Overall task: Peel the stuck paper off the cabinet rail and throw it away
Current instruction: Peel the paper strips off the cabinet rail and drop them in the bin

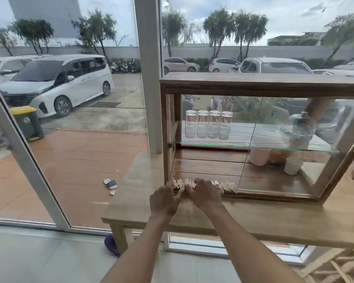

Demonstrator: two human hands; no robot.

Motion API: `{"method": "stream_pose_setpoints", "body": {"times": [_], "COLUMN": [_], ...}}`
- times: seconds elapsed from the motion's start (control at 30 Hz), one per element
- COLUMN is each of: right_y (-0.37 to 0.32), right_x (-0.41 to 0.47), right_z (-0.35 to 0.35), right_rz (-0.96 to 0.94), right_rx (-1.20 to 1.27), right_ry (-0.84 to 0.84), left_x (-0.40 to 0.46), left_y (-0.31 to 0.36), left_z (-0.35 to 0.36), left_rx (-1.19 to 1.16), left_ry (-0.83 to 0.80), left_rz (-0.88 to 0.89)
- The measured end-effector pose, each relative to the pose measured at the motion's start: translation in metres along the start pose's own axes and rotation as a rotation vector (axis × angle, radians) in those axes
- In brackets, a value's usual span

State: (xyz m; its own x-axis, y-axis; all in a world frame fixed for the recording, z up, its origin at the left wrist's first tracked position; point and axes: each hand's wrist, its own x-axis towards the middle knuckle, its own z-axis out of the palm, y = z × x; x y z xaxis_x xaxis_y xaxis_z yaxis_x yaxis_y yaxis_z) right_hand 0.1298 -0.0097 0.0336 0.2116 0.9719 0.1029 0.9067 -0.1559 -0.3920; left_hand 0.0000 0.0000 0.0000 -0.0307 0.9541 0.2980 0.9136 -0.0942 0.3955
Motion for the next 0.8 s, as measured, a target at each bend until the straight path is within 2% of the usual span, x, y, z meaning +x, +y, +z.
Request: {"method": "stream_pose_setpoints", "body": {"times": [0.37, 0.8], "right_y": [-0.006, 0.006], "right_x": [0.023, 0.021], "right_z": [0.021, 0.025], "right_rz": [-0.002, 0.069], "right_rx": [-0.107, 0.081], "right_ry": [0.072, 0.143], "left_x": [0.021, 0.022], "left_y": [0.003, 0.003], "left_z": [0.010, 0.015], "left_rx": [0.004, 0.030], "left_ry": [0.028, 0.060], "left_rz": [-0.016, 0.072]}}
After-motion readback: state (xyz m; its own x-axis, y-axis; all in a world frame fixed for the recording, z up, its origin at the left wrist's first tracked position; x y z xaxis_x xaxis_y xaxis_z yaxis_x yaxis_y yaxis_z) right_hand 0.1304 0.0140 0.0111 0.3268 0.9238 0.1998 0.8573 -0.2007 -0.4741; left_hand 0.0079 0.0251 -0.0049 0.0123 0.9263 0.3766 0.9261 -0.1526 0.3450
